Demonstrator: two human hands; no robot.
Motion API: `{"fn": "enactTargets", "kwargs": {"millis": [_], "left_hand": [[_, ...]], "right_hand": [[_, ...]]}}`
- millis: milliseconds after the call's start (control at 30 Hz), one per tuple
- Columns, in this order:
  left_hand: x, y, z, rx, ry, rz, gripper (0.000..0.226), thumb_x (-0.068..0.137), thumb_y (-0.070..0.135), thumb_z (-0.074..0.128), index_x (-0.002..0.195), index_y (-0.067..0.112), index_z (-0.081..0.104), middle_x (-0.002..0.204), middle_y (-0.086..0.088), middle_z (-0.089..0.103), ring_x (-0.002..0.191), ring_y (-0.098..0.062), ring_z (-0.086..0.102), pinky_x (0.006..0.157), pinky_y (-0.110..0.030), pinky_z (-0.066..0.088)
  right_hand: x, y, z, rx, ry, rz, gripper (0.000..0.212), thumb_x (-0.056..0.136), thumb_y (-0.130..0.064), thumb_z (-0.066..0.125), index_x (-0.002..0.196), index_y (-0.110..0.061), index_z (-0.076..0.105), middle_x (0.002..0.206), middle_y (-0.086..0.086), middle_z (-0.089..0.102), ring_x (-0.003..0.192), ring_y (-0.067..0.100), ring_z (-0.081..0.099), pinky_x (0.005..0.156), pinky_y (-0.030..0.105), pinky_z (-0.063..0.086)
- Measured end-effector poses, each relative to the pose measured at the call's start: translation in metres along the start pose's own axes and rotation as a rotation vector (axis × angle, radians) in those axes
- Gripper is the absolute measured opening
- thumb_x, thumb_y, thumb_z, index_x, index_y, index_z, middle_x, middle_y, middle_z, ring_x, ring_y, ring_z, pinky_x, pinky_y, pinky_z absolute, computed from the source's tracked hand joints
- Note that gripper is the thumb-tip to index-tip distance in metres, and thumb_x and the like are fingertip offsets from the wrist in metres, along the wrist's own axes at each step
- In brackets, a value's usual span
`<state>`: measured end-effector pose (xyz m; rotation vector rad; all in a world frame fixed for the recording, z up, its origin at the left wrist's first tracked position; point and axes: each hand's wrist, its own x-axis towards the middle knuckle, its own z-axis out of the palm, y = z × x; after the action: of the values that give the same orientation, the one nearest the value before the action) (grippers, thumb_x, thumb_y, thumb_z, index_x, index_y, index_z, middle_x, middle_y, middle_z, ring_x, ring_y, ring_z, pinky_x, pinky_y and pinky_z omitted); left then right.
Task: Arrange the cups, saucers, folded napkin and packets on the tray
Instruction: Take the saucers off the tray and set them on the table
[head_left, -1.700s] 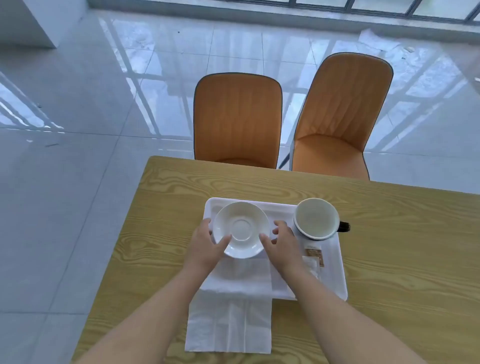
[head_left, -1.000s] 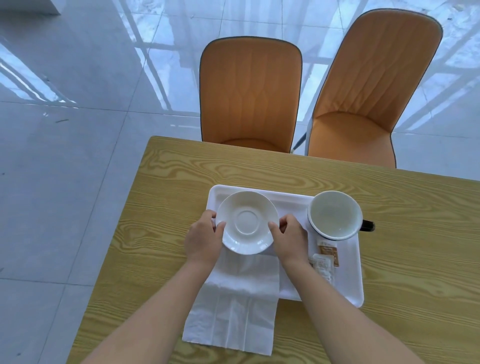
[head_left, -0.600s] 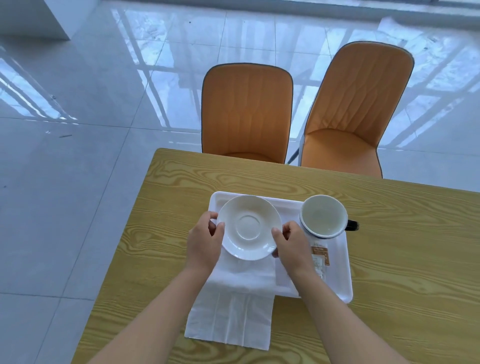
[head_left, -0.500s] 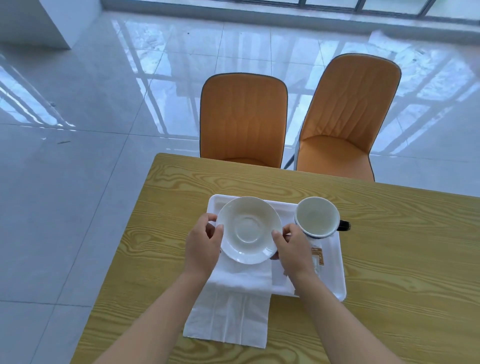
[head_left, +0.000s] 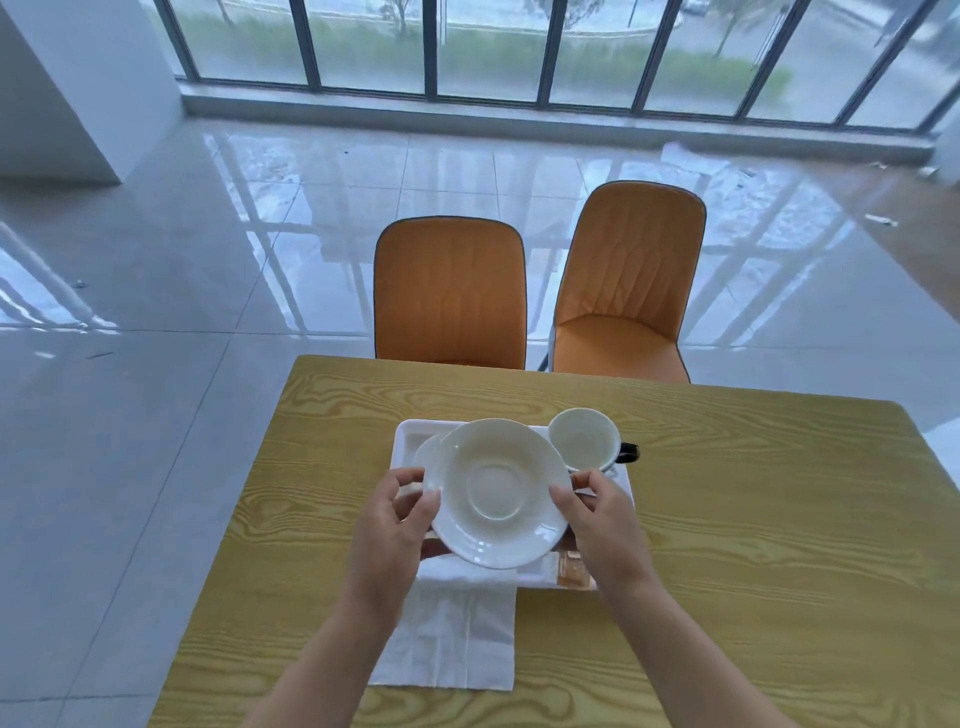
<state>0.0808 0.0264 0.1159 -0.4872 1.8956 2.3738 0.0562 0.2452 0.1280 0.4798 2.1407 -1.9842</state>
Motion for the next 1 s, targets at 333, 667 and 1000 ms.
{"fn": "enactTargets", "kwargs": {"millis": [333,667,1000], "left_hand": [[-0.029,-0.003,0.019,-0.06,-0.095,-0.051,0.021,0.095,0.011,0.064,0.116,0.016,0.063,0.104,-0.015,0.074,0.085,-0.029,0.072,0.064,-0.039,0.059],[-0.045,-0.014,0.096,-0.034,-0.114,-0.039,0.023,0.097,0.009,0.06,0.106,0.026,0.073,0.107,-0.013,0.075,0.093,-0.031,0.073,0.067,-0.04,0.06],[-0.071,-0.035,0.213,-0.028,-0.048,-0.011,0.019,0.096,0.01,0.06,0.111,0.017,0.071,0.107,-0.013,0.075,0.093,-0.03,0.073,0.065,-0.038,0.06]], "right_hand": [[-0.038,0.006,-0.04,0.122,-0.048,0.031,0.015,0.097,-0.018,0.063,0.102,-0.008,0.073,0.093,0.016,0.076,0.086,0.034,0.074,0.068,0.043,0.062],[-0.026,0.011,-0.12,0.173,-0.096,0.011,0.014,0.097,-0.018,0.063,0.101,-0.007,0.07,0.088,0.017,0.075,0.075,0.029,0.073,0.06,0.037,0.06],[-0.005,0.016,-0.235,0.178,-0.141,-0.01,0.014,0.096,-0.015,0.062,0.1,-0.004,0.07,0.087,0.015,0.075,0.073,0.028,0.072,0.061,0.039,0.06]]}}
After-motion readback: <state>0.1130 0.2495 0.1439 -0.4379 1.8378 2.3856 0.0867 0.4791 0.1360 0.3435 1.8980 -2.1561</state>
